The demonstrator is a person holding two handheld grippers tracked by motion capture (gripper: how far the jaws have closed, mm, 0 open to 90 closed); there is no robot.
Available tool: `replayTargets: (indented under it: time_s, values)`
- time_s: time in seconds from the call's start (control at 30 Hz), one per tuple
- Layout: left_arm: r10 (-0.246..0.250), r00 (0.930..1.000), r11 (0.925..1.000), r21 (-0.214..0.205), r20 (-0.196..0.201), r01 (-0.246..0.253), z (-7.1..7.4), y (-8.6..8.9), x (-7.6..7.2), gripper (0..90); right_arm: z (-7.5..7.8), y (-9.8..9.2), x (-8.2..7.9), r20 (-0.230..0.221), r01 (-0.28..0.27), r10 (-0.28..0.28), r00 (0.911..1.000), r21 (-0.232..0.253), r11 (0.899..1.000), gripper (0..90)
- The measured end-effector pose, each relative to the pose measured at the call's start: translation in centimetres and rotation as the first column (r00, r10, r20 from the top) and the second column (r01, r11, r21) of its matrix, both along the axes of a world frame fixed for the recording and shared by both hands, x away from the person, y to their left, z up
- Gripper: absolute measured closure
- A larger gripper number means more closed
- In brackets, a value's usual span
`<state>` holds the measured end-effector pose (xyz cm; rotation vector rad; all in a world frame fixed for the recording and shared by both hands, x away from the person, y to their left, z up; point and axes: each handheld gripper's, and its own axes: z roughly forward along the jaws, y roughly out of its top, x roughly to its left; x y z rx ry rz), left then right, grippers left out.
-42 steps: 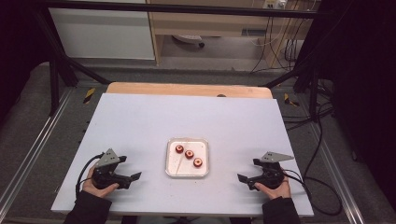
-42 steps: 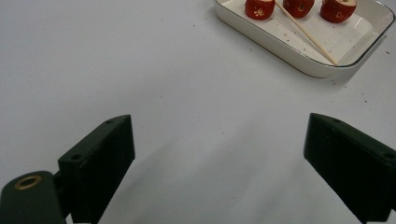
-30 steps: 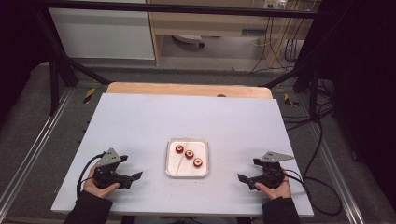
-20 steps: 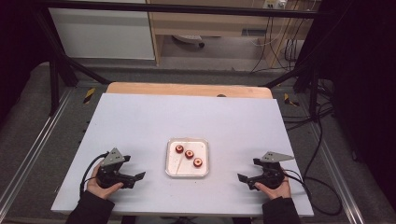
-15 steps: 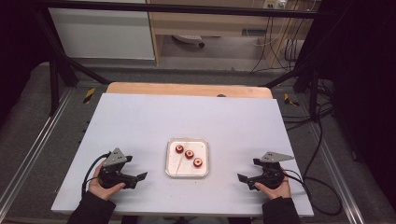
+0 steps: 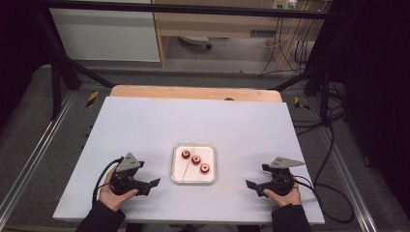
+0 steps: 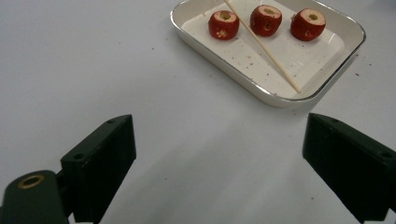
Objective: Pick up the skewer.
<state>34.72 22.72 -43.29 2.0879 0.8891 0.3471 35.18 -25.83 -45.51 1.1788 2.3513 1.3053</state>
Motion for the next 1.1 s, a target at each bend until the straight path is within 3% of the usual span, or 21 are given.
replayTargets:
  time_s: [0.57,0.73,0.93,1.03,1.1]
  values:
    - [0.011,0.9999,0.9993,0.035,0.010,-0.012,1.6,-5.7,1.1,14.3,0.1,0.0,0.0,0.005,-0.001,0.001,1.0000,-0.005,1.000,1.2]
    - [0.014,0.9999,0.9987,0.049,-0.004,-0.014,1.4,-7.5,1.7,18.4,0.0,0.0,0.0,0.005,-0.003,0.003,1.0000,-0.009,1.000,1.2]
    - [0.063,0.9978,0.9951,0.077,-0.018,-0.062,0.5,-9.7,2.7,27.1,0.1,0.1,0.0,0.002,-0.003,0.003,1.0000,-0.006,1.000,1.2]
    - [0.074,0.9970,0.9946,0.075,-0.025,-0.072,0.3,-10.1,2.9,29.5,0.1,0.1,0.0,0.002,-0.003,0.003,1.0000,-0.005,1.000,1.2]
    - [0.092,0.9954,0.9940,0.061,-0.025,-0.091,0.1,-10.4,3.1,35.9,0.1,0.1,0.0,0.004,-0.005,0.005,1.0000,-0.004,1.000,1.2]
